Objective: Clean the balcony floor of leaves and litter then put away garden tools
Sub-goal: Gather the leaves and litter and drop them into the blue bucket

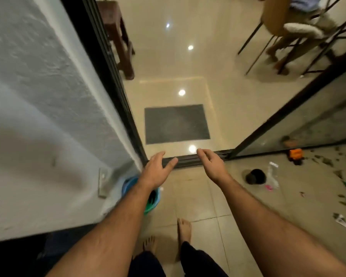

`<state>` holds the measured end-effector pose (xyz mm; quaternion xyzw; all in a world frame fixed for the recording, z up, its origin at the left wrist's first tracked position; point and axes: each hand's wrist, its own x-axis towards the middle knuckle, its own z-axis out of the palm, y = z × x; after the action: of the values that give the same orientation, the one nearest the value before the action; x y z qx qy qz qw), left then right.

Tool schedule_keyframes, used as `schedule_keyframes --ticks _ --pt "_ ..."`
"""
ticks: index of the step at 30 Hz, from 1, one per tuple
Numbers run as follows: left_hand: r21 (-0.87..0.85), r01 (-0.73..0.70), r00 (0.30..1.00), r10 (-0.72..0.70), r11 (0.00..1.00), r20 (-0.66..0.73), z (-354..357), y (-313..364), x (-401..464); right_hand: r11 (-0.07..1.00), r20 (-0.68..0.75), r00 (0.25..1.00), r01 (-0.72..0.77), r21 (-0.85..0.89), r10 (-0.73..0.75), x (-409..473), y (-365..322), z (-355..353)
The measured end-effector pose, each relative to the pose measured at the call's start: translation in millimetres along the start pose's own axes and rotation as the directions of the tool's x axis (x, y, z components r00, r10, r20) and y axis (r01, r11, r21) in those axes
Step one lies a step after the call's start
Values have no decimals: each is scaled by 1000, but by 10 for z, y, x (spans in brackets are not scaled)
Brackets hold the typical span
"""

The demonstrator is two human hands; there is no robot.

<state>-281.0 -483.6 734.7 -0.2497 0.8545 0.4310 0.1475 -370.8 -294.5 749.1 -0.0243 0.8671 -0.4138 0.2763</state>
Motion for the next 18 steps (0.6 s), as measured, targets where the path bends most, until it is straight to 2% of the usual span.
schedule_keyframes --ticks 4,8,11,18 --pt "157 -221 974 209 962 93 45 557 -75 1000 -205 979 15 18 -11 -417 106 -555" --pt "251 -436 894 384 864 229 183 1071 -181 995 -356 929 -101 8 97 -999 420 -979" --pt "282 -574 812 489 769 319 402 1494 -292 988 -501 853 -153 26 145 -1456 739 -1273" --pt "288 -755 644 583 589 496 1125 2293 -690 951 -666 681 -255 176 306 -2382 1382 -1894"
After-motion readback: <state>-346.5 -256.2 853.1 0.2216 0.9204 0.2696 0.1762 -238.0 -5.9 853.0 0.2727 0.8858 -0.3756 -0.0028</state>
